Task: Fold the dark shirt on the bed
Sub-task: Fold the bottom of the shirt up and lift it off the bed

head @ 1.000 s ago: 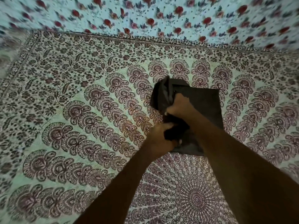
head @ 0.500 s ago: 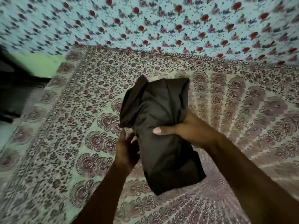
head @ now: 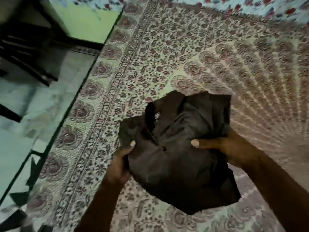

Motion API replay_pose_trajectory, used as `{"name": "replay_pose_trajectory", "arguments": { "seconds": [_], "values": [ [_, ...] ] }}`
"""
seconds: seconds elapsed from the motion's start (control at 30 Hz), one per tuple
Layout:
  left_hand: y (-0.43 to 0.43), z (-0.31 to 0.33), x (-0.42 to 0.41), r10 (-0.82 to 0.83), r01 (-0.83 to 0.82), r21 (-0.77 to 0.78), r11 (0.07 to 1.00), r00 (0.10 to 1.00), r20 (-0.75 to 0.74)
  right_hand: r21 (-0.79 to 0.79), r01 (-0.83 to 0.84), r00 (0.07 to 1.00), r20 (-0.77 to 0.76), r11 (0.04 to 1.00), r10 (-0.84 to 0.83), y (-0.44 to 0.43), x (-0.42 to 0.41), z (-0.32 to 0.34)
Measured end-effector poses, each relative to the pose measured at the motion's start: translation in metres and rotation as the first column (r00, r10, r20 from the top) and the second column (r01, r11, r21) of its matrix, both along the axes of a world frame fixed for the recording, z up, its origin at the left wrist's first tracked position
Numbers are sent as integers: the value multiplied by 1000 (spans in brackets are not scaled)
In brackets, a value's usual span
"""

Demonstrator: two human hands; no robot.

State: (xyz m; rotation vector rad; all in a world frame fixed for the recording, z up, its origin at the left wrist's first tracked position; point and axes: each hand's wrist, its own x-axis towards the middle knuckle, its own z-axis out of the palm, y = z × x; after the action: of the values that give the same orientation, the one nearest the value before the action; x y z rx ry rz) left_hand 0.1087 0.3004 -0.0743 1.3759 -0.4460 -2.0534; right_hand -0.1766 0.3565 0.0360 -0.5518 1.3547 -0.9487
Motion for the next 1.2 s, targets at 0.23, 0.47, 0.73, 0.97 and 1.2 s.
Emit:
{"name": "replay_pose_trajectory", "arguments": {
  "seconds": [0.23,0.47,0.73,0.97,1.2],
  "values": [
    [-70,41,163,-81,422,-318,849,698,712,123,135,988,54,983,-142,-1,126,-40],
    [-106,7,224,-268,513,-60,856,541,797,210,367,925,23,906,-379,9,214,-125],
    [-67,-5,268,-556,784,198,588,214,803,281,299,906,-383,912,-179,62,224,-148],
    [-45,-12,263,-433,747,142,650,210,877,388,136,870,-487,911,78,99,241,-147],
    [-35,-28,288,-307,817,61,573,145,940,361,322,803,-593,875,-51,122,275,-155]
  ]
}}
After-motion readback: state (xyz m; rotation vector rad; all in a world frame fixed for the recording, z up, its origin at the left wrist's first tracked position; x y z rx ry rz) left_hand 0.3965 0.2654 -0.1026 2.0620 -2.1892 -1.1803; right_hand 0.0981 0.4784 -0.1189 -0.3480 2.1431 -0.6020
